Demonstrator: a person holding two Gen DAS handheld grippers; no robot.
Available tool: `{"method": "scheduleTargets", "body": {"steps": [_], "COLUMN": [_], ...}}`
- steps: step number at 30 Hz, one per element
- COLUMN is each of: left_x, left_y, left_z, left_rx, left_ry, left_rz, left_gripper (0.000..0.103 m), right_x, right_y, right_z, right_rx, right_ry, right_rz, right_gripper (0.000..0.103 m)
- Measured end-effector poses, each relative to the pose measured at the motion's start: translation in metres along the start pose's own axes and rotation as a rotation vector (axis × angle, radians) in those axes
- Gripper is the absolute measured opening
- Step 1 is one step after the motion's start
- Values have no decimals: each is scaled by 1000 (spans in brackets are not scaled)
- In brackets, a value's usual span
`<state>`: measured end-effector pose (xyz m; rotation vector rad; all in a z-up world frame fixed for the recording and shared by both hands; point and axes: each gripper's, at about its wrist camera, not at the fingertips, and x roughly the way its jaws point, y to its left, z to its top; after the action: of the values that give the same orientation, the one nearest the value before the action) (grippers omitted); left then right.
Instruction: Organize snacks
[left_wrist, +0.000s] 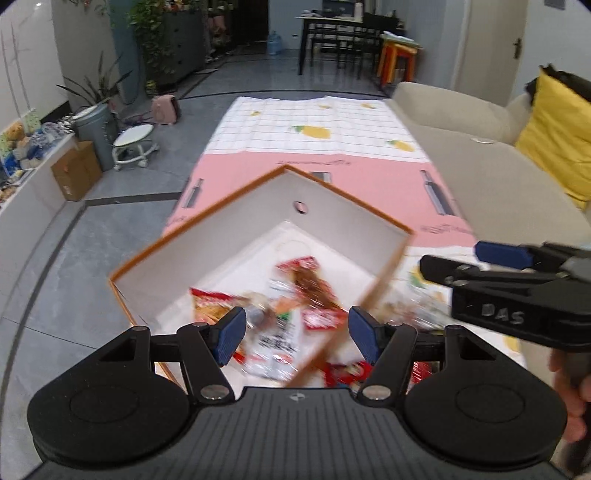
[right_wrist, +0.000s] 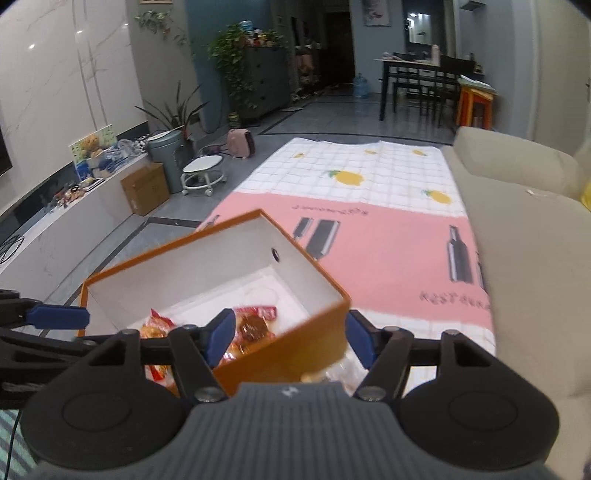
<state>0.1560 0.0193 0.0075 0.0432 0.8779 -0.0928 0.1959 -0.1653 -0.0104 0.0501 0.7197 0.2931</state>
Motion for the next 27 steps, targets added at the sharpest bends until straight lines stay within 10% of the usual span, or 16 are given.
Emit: {"method": "scheduleTargets", "body": {"steps": [9,27], "left_x": [-6,45], "left_y": [-22,-5], "left_z": [-37,-105], "left_rx": [-65,-208], "left_ry": [130,281], "left_rz": [-149,21], "left_gripper": [74,74], "right_x": [-32,-30], "right_y": [-20,-48], "right_z": [-55,-138], "right_rx": [25,64], "right_ry": [45,186], "right_rz": [-86,-156], "right_gripper": [64,65]}}
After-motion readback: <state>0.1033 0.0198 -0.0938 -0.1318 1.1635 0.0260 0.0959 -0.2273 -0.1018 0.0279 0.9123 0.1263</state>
